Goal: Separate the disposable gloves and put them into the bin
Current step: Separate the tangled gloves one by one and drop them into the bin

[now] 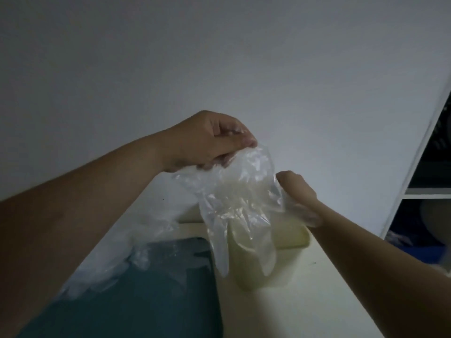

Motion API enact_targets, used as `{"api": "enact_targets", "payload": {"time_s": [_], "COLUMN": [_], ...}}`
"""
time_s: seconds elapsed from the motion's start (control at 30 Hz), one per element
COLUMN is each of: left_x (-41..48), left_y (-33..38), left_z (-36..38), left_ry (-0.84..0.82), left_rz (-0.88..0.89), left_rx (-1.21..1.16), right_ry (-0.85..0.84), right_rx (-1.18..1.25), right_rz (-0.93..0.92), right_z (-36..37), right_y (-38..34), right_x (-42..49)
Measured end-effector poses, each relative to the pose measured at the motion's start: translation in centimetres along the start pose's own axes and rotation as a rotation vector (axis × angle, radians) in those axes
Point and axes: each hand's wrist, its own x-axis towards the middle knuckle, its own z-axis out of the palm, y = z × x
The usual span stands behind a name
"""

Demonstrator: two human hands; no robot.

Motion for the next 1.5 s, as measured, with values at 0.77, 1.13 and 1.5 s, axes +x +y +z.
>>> {"api": "enact_targets", "payload": {"time_s": [0.77,1.13,1.5], "left_x": [11.3,4.2,-9.4], "left_y": [-13.7,-12.4,-15.9], "left_z": [11.2,6.3,7.7], "left_ry": [-0.099,0.062,-0.136], "left_rz": [-0.228,-0.118,-0.436], "left_rx": [0.433,0.414,0.734], "right_ry": [-0.582,-0.790,-0.343], "right_rx": [-0.360,-0.618,-0.537], "right_rz": [-0.348,-0.201,-0.279], "right_z": [-0.3,6.8,1.9], "right_y": [-0.1,-1.7,-6.8], "right_x": [-3.9,-0.6,-5.9]}}
